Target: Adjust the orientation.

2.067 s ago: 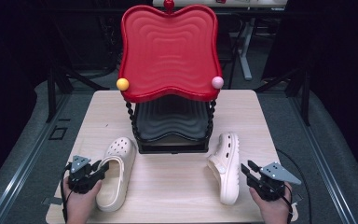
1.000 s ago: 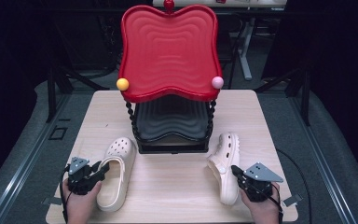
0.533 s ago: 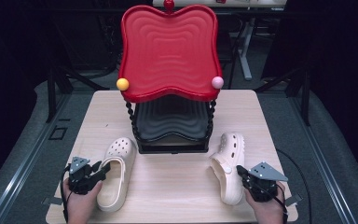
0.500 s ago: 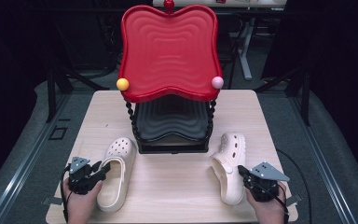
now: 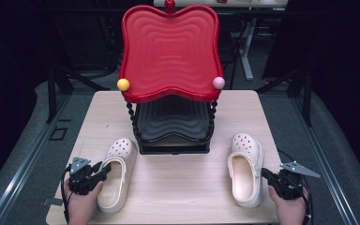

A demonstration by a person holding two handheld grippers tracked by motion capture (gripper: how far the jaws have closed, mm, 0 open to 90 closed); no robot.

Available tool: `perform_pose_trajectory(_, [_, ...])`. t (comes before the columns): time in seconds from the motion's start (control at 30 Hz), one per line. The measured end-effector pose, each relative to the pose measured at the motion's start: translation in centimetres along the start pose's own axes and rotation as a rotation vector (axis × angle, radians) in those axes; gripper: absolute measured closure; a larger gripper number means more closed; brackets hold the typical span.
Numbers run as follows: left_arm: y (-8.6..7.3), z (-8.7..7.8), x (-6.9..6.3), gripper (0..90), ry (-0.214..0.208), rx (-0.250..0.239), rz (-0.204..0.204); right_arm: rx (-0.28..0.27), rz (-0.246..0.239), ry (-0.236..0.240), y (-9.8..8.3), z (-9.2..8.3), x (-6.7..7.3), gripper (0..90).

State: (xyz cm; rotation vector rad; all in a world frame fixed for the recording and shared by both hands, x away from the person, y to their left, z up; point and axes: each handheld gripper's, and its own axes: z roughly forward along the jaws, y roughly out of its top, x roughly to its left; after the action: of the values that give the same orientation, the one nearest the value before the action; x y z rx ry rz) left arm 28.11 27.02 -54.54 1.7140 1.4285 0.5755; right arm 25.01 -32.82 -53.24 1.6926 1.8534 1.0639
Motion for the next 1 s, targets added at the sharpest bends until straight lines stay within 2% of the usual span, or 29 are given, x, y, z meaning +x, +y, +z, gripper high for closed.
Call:
perform_pose_trajectory(0.03, [0.0,0.0,0.0,60.6,0.000,0.001,0.000,0.019,0.031,0.009,-0.2,0.4,-0.6,90.0])
perform_pose_trajectory(0.07, [0.0,0.0,0.0,60.6,-0.001,0.002,0.001,0.040,0.098,0.046,-0.7,1.1,-1.4,90.0])
perform_pose_trajectory(0.1, [0.0,0.0,0.0,60.6,-0.001,0.004,0.001,0.059,0.098,0.034,-0.8,1.4,-1.5,90.0])
perform_pose_trajectory(0.17, [0.0,0.0,0.0,60.6,-0.002,0.003,0.001,0.064,0.083,0.038,-0.8,1.7,-1.3,90.0])
perform_pose_trajectory(0.27, [0.0,0.0,0.1,60.6,-0.002,-0.002,-0.001,0.062,0.047,0.016,-0.5,2.0,-0.5,90.0])
perform_pose_trajectory(0.33, [0.0,0.0,0.1,60.6,-0.003,-0.003,-0.002,0.062,0.040,0.013,-0.4,2.2,-0.2,90.0])
perform_pose_trajectory(0.37, [0.0,0.0,0.1,60.6,-0.004,-0.004,0.000,0.071,-0.002,0.004,0.0,2.6,0.3,90.0])
perform_pose_trajectory(0.43, [0.0,0.0,0.1,60.6,-0.005,-0.005,0.003,0.069,-0.036,-0.009,0.6,3.0,0.7,90.0])
perform_pose_trajectory(0.57, [-0.1,0.0,0.1,60.5,-0.002,-0.004,0.000,0.059,-0.050,0.003,1.4,3.8,1.0,90.0])
perform_pose_trajectory(0.67, [0.0,0.0,0.0,60.5,-0.002,-0.005,0.003,0.041,-0.059,0.044,1.9,4.8,0.8,90.0])
perform_pose_trajectory(0.77, [0.0,0.0,0.1,60.4,-0.004,-0.007,0.003,0.030,-0.059,0.064,2.1,5.3,0.7,90.0])
perform_pose_trajectory(0.8, [-0.1,0.1,0.1,60.4,-0.004,-0.008,0.002,0.010,-0.041,0.044,2.1,5.5,0.5,89.5])
perform_pose_trajectory(0.9, [-0.1,0.0,0.0,60.2,-0.003,-0.008,0.005,-0.043,-0.020,-0.024,2.2,4.4,0.6,82.2])
perform_pose_trajectory(0.93, [-0.1,0.0,0.0,60.2,-0.003,-0.008,0.005,-0.043,-0.020,-0.024,2.2,4.4,0.6,82.2])
perform_pose_trajectory(0.97, [-0.1,0.0,0.0,60.2,-0.003,-0.011,0.008,-0.080,-0.028,-0.062,2.3,3.1,1.1,80.4])
perform_pose_trajectory(1.0, [-0.1,0.0,0.0,60.2,-0.002,-0.011,0.010,-0.089,-0.042,-0.080,2.4,2.5,1.5,79.5])
